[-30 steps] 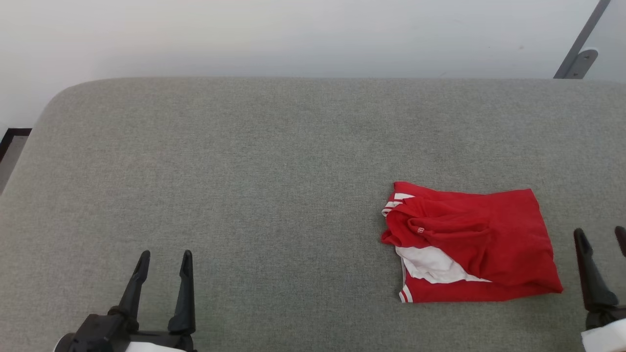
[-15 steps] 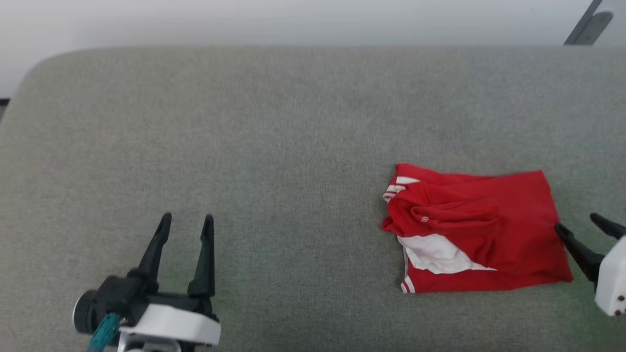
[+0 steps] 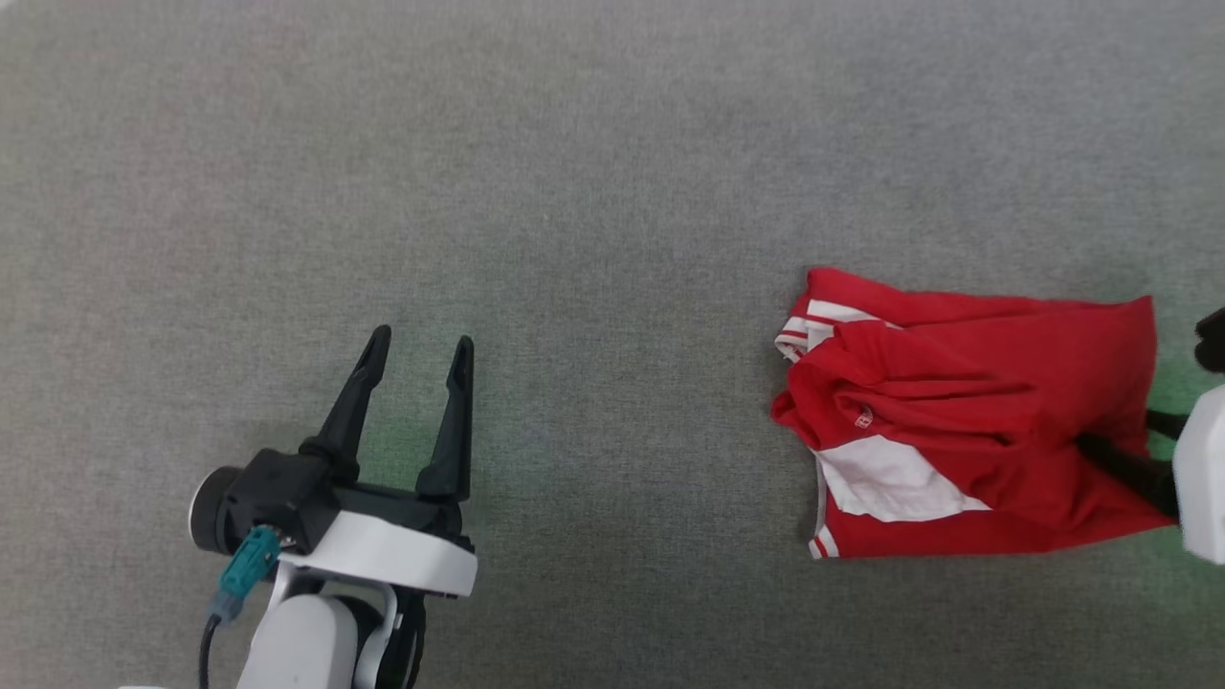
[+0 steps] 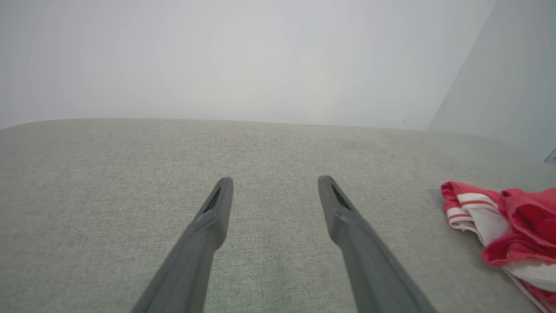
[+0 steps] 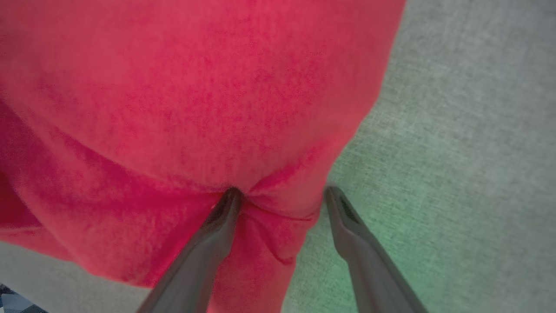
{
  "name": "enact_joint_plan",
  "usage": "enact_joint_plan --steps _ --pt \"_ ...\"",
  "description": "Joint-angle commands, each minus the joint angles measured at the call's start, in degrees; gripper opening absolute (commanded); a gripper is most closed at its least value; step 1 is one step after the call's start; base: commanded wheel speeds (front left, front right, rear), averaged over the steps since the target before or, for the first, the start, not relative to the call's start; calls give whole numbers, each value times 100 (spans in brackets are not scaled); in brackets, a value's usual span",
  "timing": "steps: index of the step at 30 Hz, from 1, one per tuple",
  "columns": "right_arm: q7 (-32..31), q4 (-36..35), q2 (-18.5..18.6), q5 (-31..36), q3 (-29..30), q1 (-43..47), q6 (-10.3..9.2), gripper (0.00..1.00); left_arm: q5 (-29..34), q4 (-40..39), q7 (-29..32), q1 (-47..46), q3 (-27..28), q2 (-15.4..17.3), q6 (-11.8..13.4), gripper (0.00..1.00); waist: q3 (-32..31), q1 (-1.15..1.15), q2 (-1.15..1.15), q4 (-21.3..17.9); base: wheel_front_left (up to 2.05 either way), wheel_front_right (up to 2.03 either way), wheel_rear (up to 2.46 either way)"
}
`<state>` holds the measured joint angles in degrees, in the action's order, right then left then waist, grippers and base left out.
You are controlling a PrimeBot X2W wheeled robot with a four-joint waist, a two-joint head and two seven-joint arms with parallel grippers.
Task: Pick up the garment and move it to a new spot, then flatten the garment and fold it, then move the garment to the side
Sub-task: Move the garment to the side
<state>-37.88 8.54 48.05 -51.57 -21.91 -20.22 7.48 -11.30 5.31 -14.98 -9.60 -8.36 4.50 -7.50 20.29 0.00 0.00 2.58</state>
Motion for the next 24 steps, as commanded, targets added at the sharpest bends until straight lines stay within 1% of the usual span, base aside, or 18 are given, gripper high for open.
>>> enact_joint_plan --steps 1,2,3,4,5,6,7,9,12,15,20,24 --pt "-30 65 -28 -119 -150 -25 0 100 -68 35 -27 -118 -16 27 6 100 143 0 0 57 0 0 0" --pt "-13 98 -44 -146 -233 -39 0 100 -72 51 -27 -152 -21 28 6 100 177 0 0 64 0 0 0" --pt "-24 112 -40 -196 -325 -45 0 83 -78 59 -27 -184 -23 27 6 100 207 0 0 66 0 0 0" --pt "-32 122 -39 -240 -401 -57 1 39 -83 60 -27 -214 -24 34 6 100 242 0 0 67 0 0 0" --pt "-32 122 -39 -240 -401 -57 1 39 -83 60 -27 -214 -24 34 6 100 242 0 0 67 0 0 0" --pt "4 162 -63 -279 -444 -90 1 21 -92 66 -27 -243 -18 38 6 100 272 0 0 63 0 0 0" --pt "28 217 -83 -317 -468 -124 0 0 -97 73 -27 -261 -13 42 6 100 294 0 0 57 0 0 0" --pt "60 268 -80 -359 -576 -160 -1 0 -97 96 -27 -303 -14 64 6 100 317 0 0 40 0 0 0" --pt "282 344 -67 -411 -569 -275 -15 0 -77 106 -27 -351 14 97 6 100 319 0 0 -47 0 0 0" --pt "619 425 -14 -471 -418 -390 -22 0 -114 95 -27 -357 13 155 6 100 292 0 0 -211 0 0 0" --pt "1147 527 189 -601 -177 -364 -17 0 -39 33 -27 -540 -96 338 6 100 369 0 0 -645 0 0 0" --pt "1557 766 386 -680 74 -409 -12 0 35 9 -26 -866 -338 610 6 100 638 0 0 -1019 0 0 0"
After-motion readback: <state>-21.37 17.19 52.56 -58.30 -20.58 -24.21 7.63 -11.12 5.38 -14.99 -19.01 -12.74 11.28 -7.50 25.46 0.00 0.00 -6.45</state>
